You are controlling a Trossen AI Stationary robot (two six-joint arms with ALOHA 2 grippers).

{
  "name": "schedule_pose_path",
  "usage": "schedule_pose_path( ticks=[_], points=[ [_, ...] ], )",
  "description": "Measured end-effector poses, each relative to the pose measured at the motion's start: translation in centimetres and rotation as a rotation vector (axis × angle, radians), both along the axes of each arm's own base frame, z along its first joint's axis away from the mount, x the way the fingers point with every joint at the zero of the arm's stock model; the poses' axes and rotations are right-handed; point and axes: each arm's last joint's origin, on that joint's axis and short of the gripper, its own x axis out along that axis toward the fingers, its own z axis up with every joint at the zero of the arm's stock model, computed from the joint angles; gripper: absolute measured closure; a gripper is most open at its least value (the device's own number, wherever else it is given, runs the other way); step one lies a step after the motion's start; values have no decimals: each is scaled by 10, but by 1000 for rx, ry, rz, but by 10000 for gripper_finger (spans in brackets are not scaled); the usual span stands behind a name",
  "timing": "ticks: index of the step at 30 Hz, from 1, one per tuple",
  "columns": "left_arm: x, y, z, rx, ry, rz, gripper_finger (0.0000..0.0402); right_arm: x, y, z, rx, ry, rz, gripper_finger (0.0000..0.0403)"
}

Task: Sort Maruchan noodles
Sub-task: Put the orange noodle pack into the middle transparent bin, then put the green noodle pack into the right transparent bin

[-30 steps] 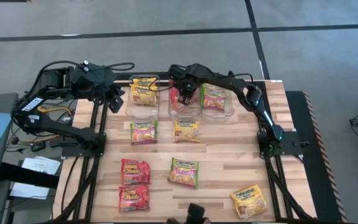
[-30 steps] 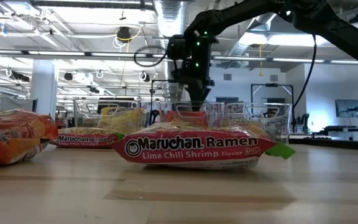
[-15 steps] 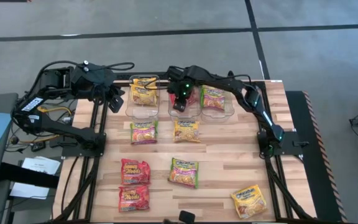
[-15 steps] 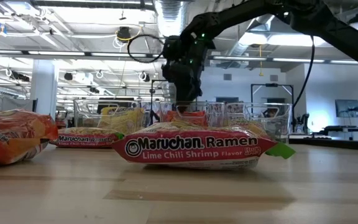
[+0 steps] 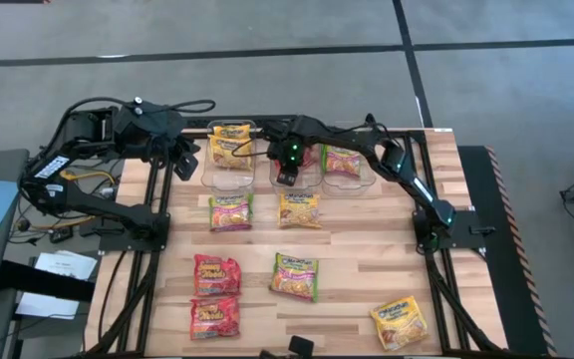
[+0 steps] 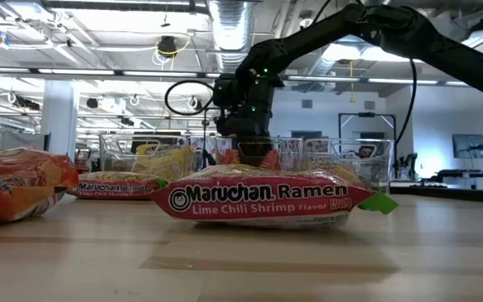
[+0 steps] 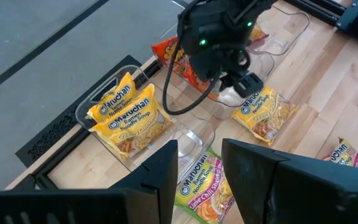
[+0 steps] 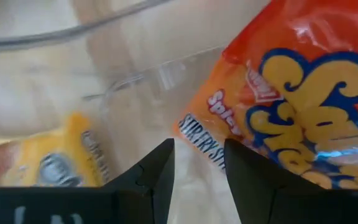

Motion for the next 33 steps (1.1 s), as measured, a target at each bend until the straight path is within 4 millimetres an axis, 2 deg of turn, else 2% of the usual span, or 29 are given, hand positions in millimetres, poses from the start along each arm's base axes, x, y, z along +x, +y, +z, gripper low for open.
schedule_pose_path(
  ticks=[6, 10, 21, 33],
  points=[
    [0, 0, 0, 4, 3, -4, 288, 3, -4, 1, -83, -13, -18, 239],
    [0, 0, 0, 4, 4, -4, 288, 6, -8, 1, -147, -22, -93, 239],
    [0, 0, 0, 7, 4, -2, 288, 6, -12, 3, -142, -48, -120, 239],
    [0, 0, 0, 4, 3, -2, 288, -2, -5, 50, -111, -44, -99, 239]
  ],
)
